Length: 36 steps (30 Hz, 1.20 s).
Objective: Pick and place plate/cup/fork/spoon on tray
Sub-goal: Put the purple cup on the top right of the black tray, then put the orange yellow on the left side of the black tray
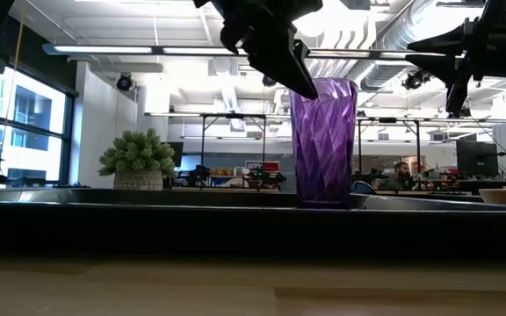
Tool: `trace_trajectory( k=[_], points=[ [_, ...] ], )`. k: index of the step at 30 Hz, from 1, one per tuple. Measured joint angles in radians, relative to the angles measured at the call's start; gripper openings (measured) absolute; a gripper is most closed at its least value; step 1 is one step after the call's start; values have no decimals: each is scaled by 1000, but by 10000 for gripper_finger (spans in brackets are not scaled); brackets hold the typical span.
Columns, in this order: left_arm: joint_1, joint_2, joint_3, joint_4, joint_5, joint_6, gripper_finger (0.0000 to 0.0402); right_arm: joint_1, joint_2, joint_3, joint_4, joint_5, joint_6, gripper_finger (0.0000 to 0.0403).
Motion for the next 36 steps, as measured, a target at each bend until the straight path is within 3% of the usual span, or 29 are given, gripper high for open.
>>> trace_trajectory(
  k=[20,28,36],
  points=[
    [-6,-54,14,2,-8,-15,108,0,0,0,0,-1,-6,71],
    [-7,-54,142,-122,-28,-18,108,0,0,0,1,-3,-5,71],
    [-7,-53,296,-276,-133,-81,108,0,0,0,8,-58,33,71]
  ],
)
